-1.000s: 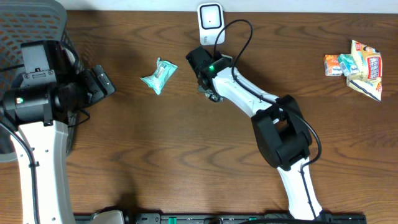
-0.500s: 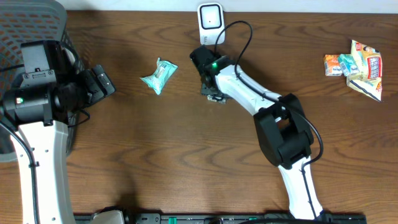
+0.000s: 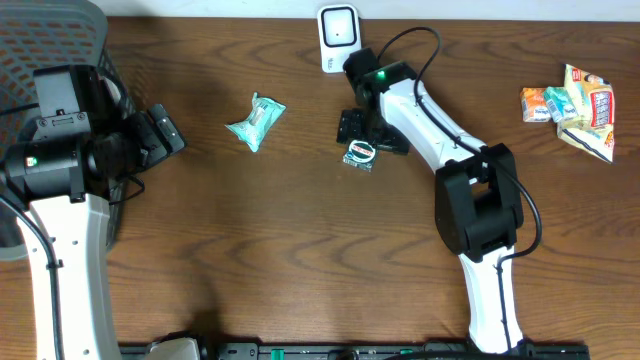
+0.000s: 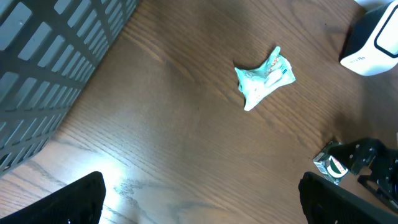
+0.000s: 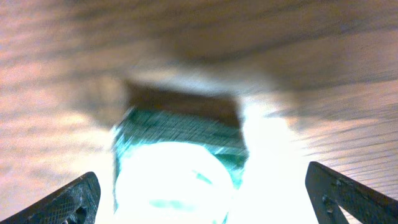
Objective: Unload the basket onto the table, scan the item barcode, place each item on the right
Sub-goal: 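Raise the held tin toward the white scanner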
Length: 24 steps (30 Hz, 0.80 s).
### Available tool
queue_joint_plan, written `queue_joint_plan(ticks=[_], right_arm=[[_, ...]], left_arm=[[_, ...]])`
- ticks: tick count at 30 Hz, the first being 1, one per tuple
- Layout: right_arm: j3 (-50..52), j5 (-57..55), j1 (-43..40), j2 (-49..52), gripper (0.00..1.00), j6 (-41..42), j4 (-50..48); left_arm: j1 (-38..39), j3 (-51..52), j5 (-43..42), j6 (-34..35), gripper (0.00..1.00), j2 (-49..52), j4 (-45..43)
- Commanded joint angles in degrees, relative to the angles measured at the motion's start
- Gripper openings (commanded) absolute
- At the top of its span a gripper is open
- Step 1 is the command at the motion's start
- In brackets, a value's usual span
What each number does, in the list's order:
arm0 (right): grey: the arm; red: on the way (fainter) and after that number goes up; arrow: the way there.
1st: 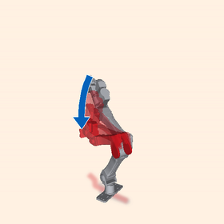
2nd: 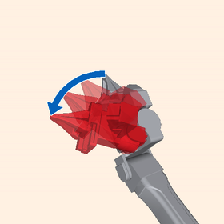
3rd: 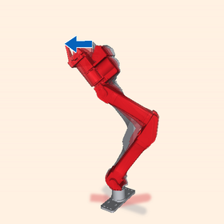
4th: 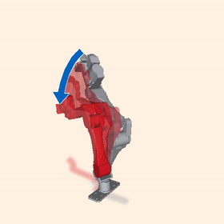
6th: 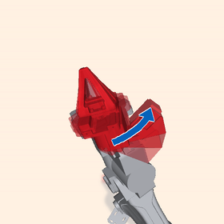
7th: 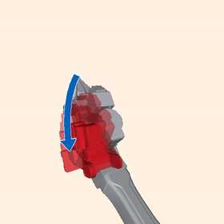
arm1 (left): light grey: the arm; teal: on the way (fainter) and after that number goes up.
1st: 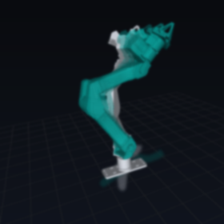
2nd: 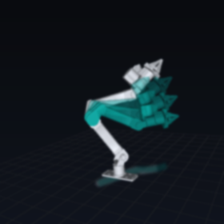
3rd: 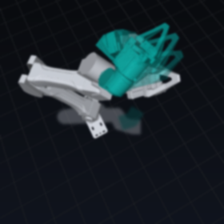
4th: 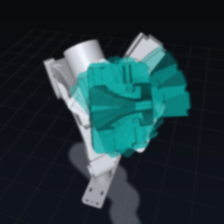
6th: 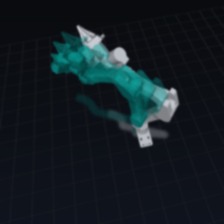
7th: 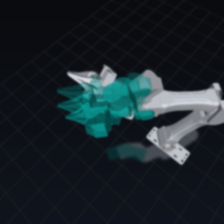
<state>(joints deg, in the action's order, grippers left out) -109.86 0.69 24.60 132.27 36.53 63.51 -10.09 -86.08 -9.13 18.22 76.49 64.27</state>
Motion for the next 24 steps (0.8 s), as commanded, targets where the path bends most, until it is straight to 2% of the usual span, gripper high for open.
queue_joint_plan(ticks=[1, 18, 24], right_arm=[[-1.09, 8.76, 0.24, -1.79, 0.99, -3.61, 0.55], [1.81, 3.13, 1.86, -1.75, 0.99, -2.67, -0.57], [3.74, -2.27, 2.12, -1.75, 0.96, 2.71, -1.4]], left_arm=[[-0.24, -1.25, -0.31, 0.09, 0.98, 0.13, 0.2], [-0.24, -1.25, -0.31, 0.09, 0.98, 0.13, 0.17], [-0.24, -1.25, -0.31, 0.07, 0.98, 0.13, 0.2]])
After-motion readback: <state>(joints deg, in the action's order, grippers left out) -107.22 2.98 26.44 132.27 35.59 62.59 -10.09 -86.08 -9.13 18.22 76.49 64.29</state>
